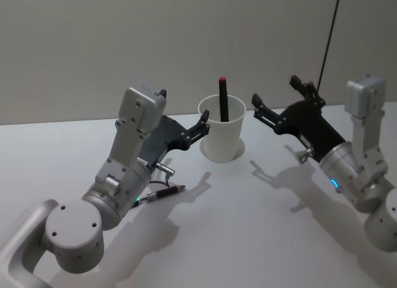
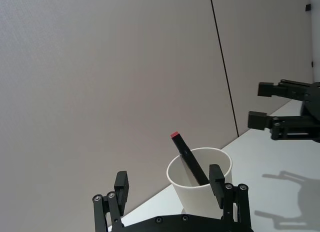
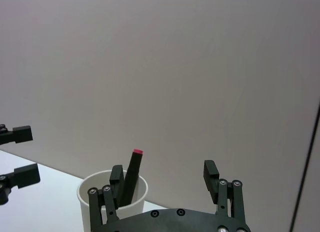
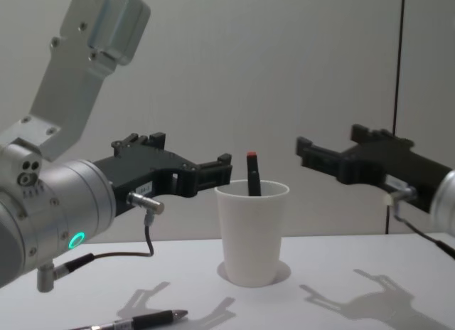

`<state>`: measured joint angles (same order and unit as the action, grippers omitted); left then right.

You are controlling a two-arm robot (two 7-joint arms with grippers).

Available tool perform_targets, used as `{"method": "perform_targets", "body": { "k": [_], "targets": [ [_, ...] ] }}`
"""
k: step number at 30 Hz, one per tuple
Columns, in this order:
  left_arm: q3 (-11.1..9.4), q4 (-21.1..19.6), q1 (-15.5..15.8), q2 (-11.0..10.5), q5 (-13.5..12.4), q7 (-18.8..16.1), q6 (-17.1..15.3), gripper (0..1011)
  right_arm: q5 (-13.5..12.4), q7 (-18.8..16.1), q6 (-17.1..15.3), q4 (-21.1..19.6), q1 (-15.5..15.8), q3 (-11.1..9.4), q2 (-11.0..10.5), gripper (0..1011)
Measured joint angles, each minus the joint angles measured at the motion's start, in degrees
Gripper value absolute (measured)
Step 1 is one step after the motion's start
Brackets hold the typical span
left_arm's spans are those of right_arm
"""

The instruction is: Place the pen into the pen holder.

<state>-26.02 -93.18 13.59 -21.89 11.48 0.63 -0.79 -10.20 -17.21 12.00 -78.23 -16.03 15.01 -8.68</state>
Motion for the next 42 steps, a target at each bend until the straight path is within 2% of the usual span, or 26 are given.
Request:
{"method": "perform_targets", "body": {
  "k": [27,34,42],
  "targets": [
    [0.0,0.0,0.0,0.0,0.0,0.0,0.0,1001,-5.53,11.74,-12.27,-20.27,14.83,-1.85,-9.35,1002],
    [0.0,0.0,0.0,0.0,0.0,0.0,0.0,1001,-6.22,13.2,-13.8,-22.71,16.66,-2.09,-10.53,1002],
    [0.0,0.0,0.0,0.0,0.0,0.0,0.0,1001,-6.3,13.39,-13.98,-22.98,16.87,-2.1,-10.65,1002]
  ]
}}
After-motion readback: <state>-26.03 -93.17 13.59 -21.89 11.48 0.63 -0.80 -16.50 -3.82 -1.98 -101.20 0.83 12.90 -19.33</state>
